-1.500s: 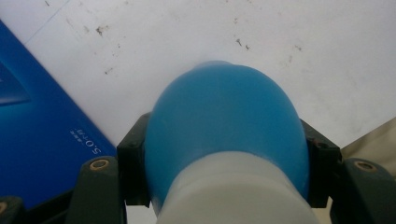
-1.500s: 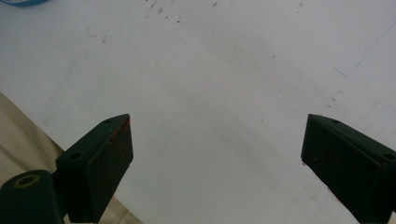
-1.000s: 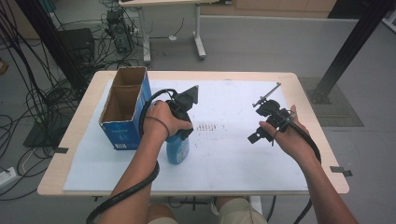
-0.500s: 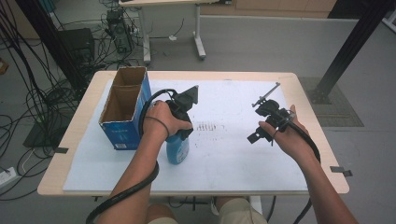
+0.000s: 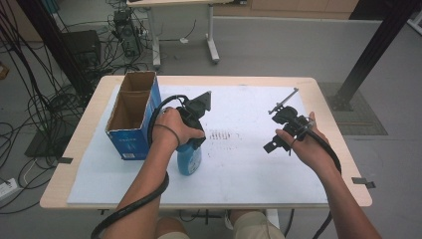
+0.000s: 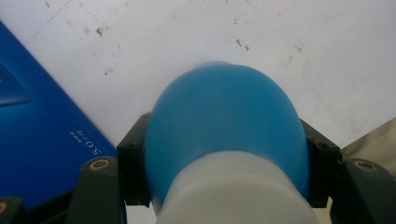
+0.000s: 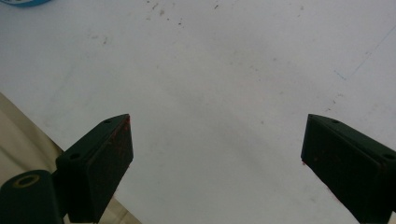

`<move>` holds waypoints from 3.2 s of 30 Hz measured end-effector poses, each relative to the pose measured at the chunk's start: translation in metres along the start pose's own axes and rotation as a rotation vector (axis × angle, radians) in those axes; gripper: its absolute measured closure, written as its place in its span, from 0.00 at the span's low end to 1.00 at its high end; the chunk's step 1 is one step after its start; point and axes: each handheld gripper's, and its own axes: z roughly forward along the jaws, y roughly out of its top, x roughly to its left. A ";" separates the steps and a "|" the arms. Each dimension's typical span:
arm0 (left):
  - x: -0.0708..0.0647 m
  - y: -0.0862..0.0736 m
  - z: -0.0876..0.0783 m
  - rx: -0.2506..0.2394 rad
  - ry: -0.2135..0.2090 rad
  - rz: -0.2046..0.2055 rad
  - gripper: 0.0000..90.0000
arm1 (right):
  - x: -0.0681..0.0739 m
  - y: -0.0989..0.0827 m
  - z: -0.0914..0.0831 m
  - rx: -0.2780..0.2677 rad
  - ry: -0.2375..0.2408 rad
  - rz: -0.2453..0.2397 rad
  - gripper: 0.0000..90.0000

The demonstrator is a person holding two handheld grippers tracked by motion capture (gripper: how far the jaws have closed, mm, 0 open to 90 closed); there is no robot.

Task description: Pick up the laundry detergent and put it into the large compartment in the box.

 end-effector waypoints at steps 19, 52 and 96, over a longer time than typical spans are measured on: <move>-0.003 0.001 0.000 0.008 0.006 0.001 0.41 | 0.001 0.001 0.000 -0.001 0.003 -0.003 0.10; 0.012 0.004 -0.199 -0.078 0.112 -0.070 0.41 | 0.016 0.007 -0.016 -0.016 -0.007 -0.039 0.10; 0.134 -0.027 -0.252 -0.112 0.129 -0.543 0.41 | 0.018 0.020 -0.011 0.012 0.017 -0.049 0.10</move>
